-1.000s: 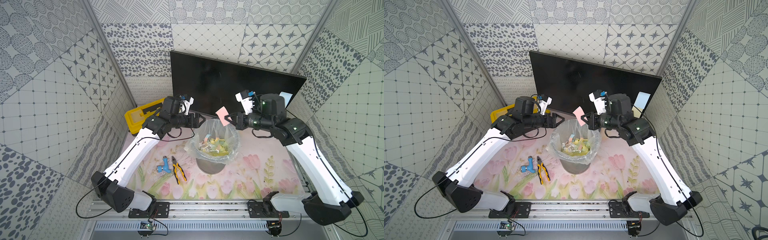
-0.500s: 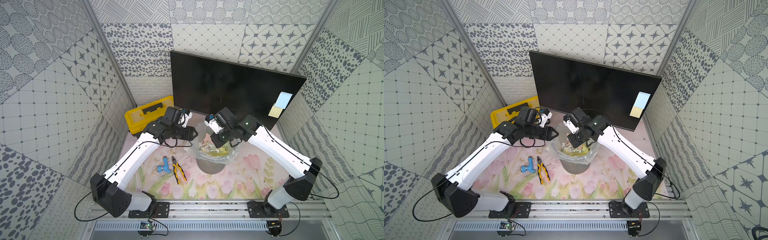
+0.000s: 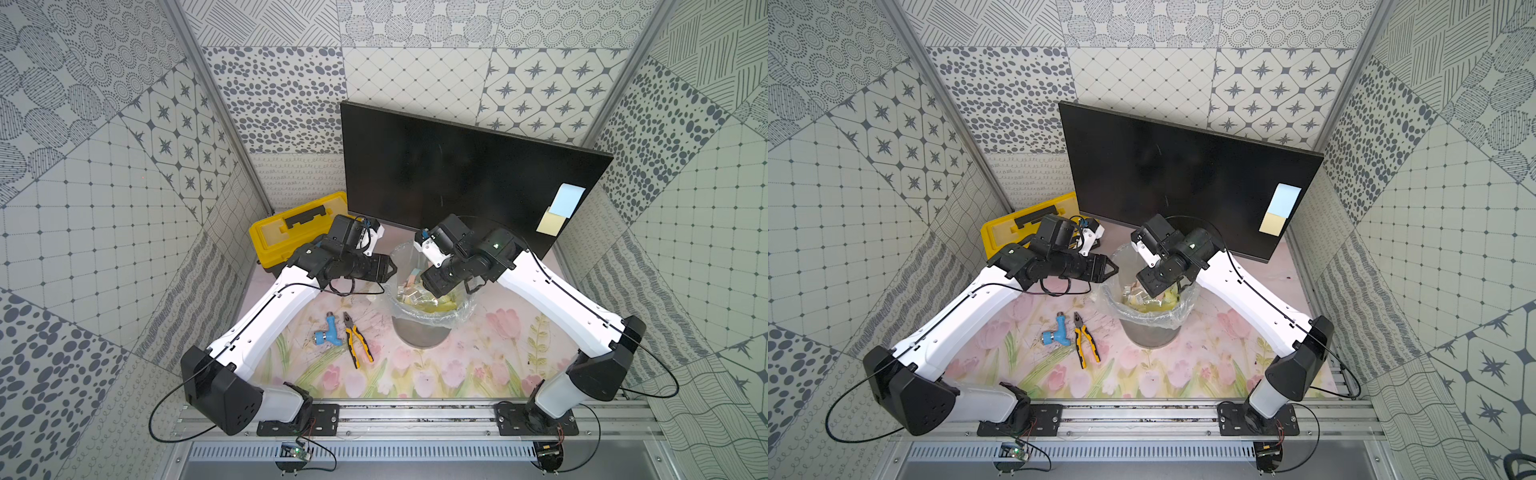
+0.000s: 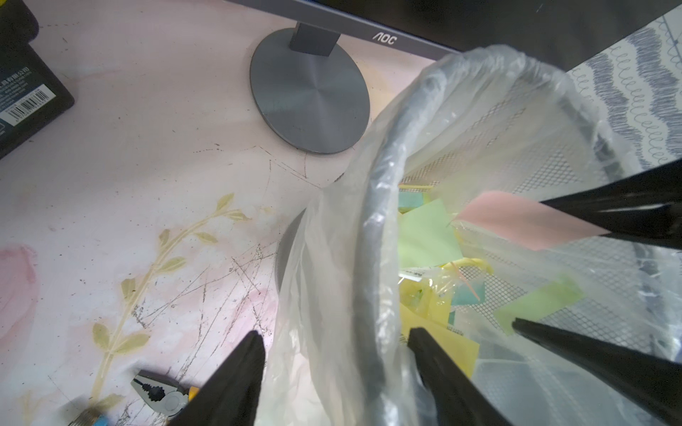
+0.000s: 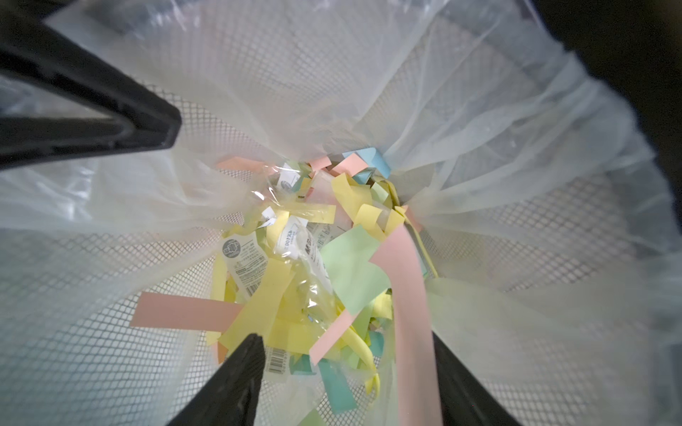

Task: Remove the sticky note from the monitor
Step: Place the sticky note in the trash bin.

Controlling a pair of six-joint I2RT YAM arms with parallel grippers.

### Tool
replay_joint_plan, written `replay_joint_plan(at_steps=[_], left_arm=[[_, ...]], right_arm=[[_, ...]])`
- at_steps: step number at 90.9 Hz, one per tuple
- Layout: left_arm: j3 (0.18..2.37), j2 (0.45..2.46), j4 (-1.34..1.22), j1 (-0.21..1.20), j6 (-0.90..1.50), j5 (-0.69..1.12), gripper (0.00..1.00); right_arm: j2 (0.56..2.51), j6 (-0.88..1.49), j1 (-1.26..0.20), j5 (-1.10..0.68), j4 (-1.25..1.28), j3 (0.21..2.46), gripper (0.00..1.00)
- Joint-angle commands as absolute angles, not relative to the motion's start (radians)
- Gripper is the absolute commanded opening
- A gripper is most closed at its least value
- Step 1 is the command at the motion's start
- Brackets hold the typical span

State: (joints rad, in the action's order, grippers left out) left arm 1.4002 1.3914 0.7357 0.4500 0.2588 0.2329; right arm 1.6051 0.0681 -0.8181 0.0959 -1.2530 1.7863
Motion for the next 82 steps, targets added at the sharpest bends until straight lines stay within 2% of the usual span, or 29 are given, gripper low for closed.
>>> replay_joint_plan(at_steps=[1, 9, 24, 51, 67, 82], left_arm=[[1.426, 1.376, 0.672, 0.448, 0.257, 0.228, 0.73], [1.435, 1.374, 0.662, 0.447, 0.259, 0.226, 0.75], [1.433, 1.371, 0.657, 0.447, 0.26, 0.203, 0.77], [1.431, 1.369, 0.651, 0.448, 0.261, 0.186, 0.78], [1.43, 1.362, 0.64, 0.448, 0.262, 0.192, 0.78], [1.433, 1.356, 0.568, 0.448, 0.281, 0.284, 0.8]], right_arm=[[1.569, 0.056, -0.818, 0.107, -1.244, 1.822, 0.85], [1.568, 0.048, -0.815, 0.134, -1.269, 1.832, 0.89], [1.575, 0.044, -0.806, 0.352, -1.356, 1.864, 0.94], [1.588, 0.018, -0.784, 0.458, -1.43, 1.885, 0.97], [1.56, 0.012, -0.785, 0.394, -1.382, 1.914, 0.97], [1.503, 0.032, -0.764, 0.296, -1.33, 1.931, 0.97]])
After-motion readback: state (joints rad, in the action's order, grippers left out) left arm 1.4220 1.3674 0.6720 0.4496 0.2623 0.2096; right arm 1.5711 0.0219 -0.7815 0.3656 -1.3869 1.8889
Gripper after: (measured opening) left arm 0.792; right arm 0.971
